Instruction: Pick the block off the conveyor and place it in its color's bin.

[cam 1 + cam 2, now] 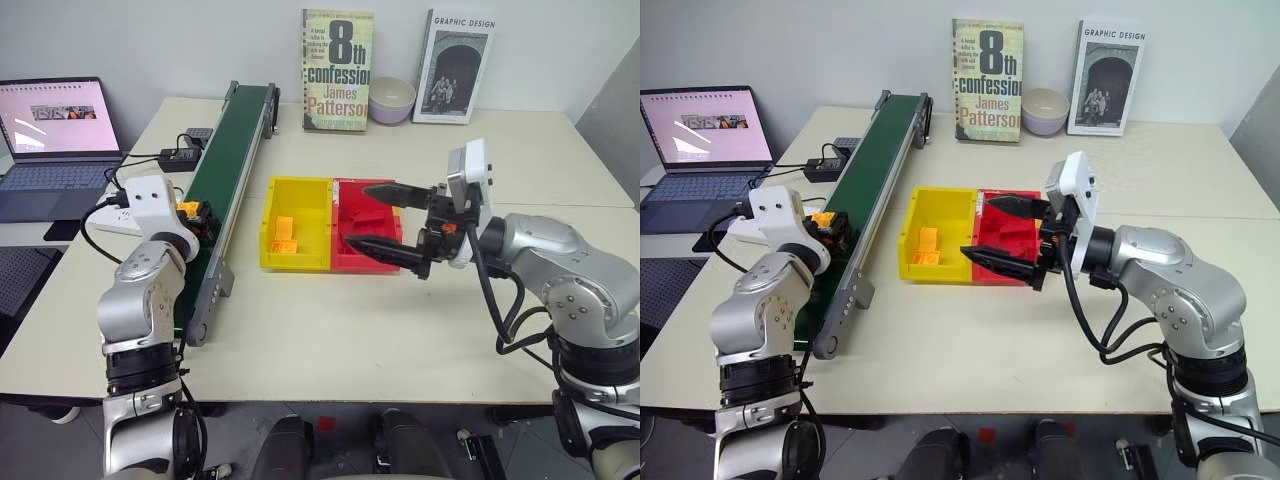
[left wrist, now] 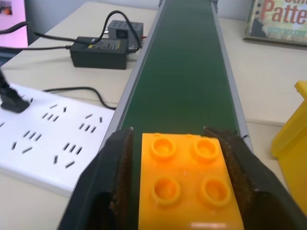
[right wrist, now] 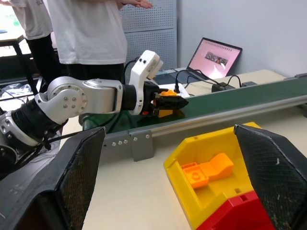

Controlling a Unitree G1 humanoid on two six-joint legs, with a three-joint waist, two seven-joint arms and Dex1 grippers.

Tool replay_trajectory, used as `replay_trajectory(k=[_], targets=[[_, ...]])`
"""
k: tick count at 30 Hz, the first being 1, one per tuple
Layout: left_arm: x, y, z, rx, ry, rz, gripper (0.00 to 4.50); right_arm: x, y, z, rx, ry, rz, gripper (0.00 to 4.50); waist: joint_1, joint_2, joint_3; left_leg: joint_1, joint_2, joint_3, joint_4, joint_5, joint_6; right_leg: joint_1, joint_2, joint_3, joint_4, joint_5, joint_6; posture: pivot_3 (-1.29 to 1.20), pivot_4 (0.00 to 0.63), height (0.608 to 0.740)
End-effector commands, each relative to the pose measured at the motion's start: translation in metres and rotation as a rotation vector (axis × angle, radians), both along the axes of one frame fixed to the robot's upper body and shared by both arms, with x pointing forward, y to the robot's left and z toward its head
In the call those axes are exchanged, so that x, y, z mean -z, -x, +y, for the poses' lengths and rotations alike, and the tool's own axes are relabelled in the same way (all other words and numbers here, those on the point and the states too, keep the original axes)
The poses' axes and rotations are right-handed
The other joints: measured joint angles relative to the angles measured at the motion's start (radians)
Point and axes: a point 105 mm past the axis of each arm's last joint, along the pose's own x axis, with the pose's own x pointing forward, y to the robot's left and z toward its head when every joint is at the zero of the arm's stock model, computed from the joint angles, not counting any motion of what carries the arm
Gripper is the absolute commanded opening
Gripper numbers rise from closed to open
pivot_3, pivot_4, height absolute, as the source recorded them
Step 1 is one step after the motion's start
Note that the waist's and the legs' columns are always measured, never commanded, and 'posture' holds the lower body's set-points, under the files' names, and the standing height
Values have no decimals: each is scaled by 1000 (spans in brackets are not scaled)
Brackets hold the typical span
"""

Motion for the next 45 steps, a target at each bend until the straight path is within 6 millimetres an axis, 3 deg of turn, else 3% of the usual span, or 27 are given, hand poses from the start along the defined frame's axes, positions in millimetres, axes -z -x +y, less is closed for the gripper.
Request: replay_trajectory(k=[1,6,9,14,18,24,33,35,45], targets=[[-14,8,6,-37,-6,-36,1548,-13,3,-1,0,-24,-47,4500,0,0,0,0,0,0,0,0,0,0,0,0,0,0,0,0,150,740],[-22,7,8,-55,1,-49,1538,-16,0,-3,15,-23,-53,4500,0,0,0,0,0,0,0,0,0,0,0,0,0,0,0,0,150,740],[-38,-3,-2,22,-42,-73,1538,-18,-1,-6,33,-16,-64,4500,0,0,0,0,0,0,0,0,0,0,1,0,0,0,0,0,150,740],[-65,-21,-38,268,-115,-92,1538,-20,-2,-15,78,6,-77,4500,7,0,0,-1,-1,-1,0,0,0,0,3,-1,0,0,0,0,150,740],[-76,-24,-86,576,-190,-79,1538,-15,-5,-32,175,55,-84,4500,7,0,0,-1,-2,3,0,0,0,0,3,-1,-2,0,0,0,150,740],[-63,-29,-124,824,-289,-12,1538,2,-1,-44,286,94,-65,4500,3,0,0,-1,-1,1,-1,0,0,-1,3,0,-2,0,0,0,150,740],[-44,-44,-150,951,-287,20,1538,16,13,-43,303,91,-37,4500,0,0,0,-1,-1,2,0,0,0,-1,4,-1,-1,0,0,0,150,740],[-39,-46,-152,961,-304,31,2238,17,16,-44,308,97,-34,4500,-1,0,0,-1,-1,3,0,0,0,-1,4,-1,-1,0,0,0,150,740],[-47,-45,-141,943,-299,12,3960,17,15,-45,317,105,-26,4500,0,0,0,-1,-1,2,0,0,0,-1,4,0,-1,0,0,0,150,740]])
